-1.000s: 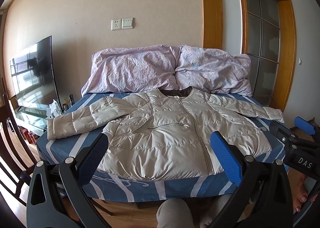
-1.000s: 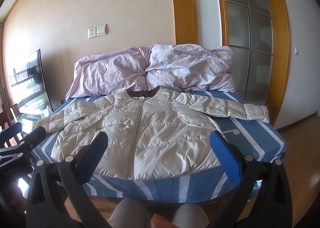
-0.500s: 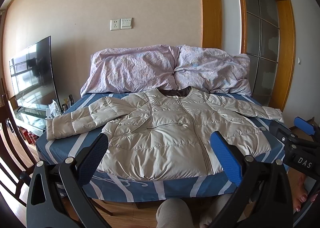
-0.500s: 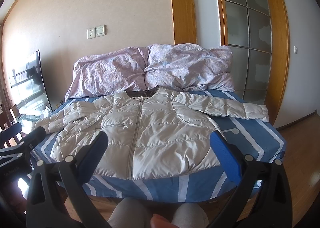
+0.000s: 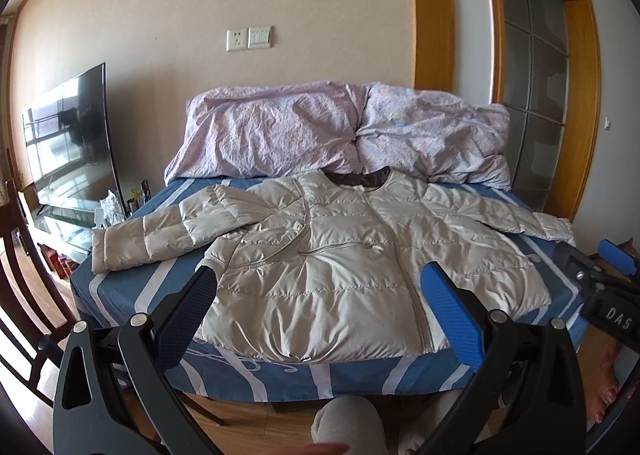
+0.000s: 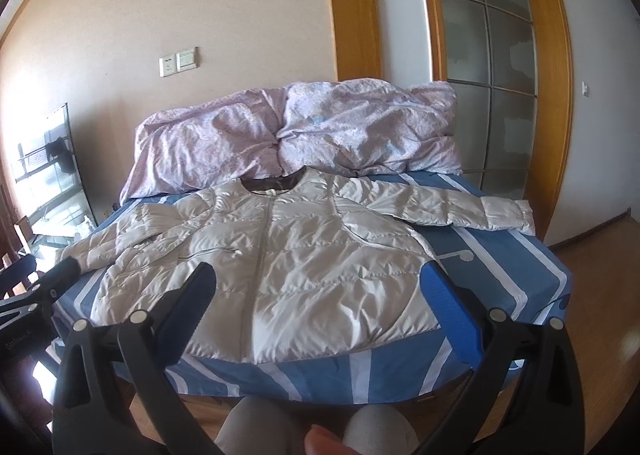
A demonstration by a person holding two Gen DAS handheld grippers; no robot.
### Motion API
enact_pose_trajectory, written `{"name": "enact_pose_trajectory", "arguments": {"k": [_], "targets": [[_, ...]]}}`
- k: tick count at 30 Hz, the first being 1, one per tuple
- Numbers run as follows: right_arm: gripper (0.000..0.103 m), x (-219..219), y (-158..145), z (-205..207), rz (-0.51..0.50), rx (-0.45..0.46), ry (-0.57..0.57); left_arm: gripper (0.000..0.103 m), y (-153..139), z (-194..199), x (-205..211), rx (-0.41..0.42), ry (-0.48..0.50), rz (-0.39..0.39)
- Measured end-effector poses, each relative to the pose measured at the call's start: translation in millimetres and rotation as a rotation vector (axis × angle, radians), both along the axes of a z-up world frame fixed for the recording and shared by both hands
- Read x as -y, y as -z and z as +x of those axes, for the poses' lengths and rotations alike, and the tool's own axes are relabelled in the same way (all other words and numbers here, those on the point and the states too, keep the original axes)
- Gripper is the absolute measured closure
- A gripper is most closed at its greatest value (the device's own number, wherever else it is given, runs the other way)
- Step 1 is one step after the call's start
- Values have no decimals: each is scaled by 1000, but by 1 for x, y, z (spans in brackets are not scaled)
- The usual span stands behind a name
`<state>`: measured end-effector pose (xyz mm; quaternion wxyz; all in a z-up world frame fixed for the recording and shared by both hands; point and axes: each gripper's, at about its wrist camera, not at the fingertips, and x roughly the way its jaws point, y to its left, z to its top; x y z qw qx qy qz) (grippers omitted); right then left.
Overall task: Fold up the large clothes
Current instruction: 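Reach the right tool to the sleeve cuff nearest it and grasp it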
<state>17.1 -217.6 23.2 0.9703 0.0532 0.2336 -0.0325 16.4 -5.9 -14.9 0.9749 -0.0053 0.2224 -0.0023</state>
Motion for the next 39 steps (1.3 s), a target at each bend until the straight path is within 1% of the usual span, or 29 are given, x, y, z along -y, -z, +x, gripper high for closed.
{"name": "enact_pose_trajectory", "arguments": {"k": [6,9,11,13,15,16,19,21,24,26,28,32,34,37,39], "targets": [[2,45,15,43,65,-33,86,1,21,53,-4,-140,-4,-19],[2,80,27,70,141,-21,117,1,34,82,-11,-206,-2,-55],[2,105,36,91,192,-61,167,1,41,98,-15,-225,-18,-63],[2,135,47,116,248,-103,207,1,47,115,-17,-248,-45,-45],[2,159,58,135,271,-137,255,1,54,137,-19,-273,-73,-31],[2,176,65,150,277,-173,282,1,56,143,-21,-281,-81,-29],[2,216,82,182,299,-235,348,1,63,167,-28,-308,-119,-30],[2,240,91,196,344,-252,380,1,66,180,-32,-319,-145,-31],[2,277,105,210,416,-252,452,1,71,199,-36,-325,-193,-8],[4,301,114,221,458,-256,490,1,75,211,-38,-334,-208,1],[7,322,126,229,521,-256,517,1,78,220,-42,-345,-218,-2],[16,351,147,237,642,-275,578,1,88,237,-49,-369,-252,5],[19,361,158,241,698,-280,602,1,93,242,-53,-388,-259,-8],[31,374,173,250,779,-272,618,1,101,250,-58,-419,-266,-27],[40,380,176,254,786,-249,633,1,106,253,-62,-435,-264,-44]]}}
